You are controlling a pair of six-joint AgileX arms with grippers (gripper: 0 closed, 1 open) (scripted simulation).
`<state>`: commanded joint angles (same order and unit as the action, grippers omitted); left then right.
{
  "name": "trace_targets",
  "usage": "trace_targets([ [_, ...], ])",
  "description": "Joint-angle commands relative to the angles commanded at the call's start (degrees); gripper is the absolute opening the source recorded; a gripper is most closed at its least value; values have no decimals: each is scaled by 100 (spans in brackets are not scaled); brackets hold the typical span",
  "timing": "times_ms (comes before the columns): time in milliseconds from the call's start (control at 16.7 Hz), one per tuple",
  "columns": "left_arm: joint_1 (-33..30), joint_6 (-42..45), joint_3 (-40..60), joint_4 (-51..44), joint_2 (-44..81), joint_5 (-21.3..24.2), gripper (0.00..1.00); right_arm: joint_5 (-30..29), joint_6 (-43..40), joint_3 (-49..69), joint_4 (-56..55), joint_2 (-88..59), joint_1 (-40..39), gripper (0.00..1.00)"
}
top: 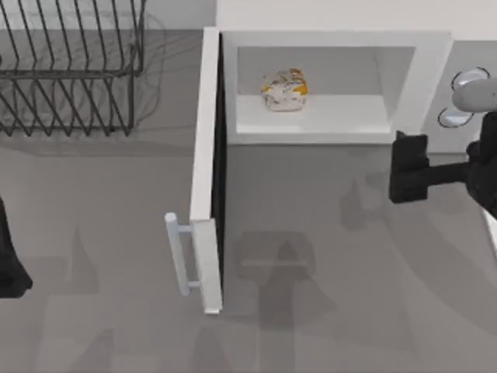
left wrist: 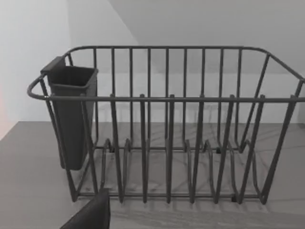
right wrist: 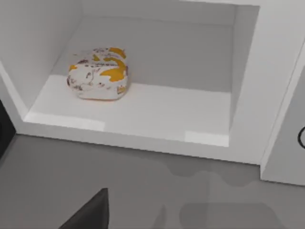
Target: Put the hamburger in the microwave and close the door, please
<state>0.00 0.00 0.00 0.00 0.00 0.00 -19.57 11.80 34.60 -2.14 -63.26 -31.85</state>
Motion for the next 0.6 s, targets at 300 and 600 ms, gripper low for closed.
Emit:
trace_targets([
  [300,0,0,0,0,0,0,100,197,-227,-1295,36,3317,1603,100],
  [600,0,0,0,0,0,0,100,1219,-812,-2836,127,5565,2858,100],
])
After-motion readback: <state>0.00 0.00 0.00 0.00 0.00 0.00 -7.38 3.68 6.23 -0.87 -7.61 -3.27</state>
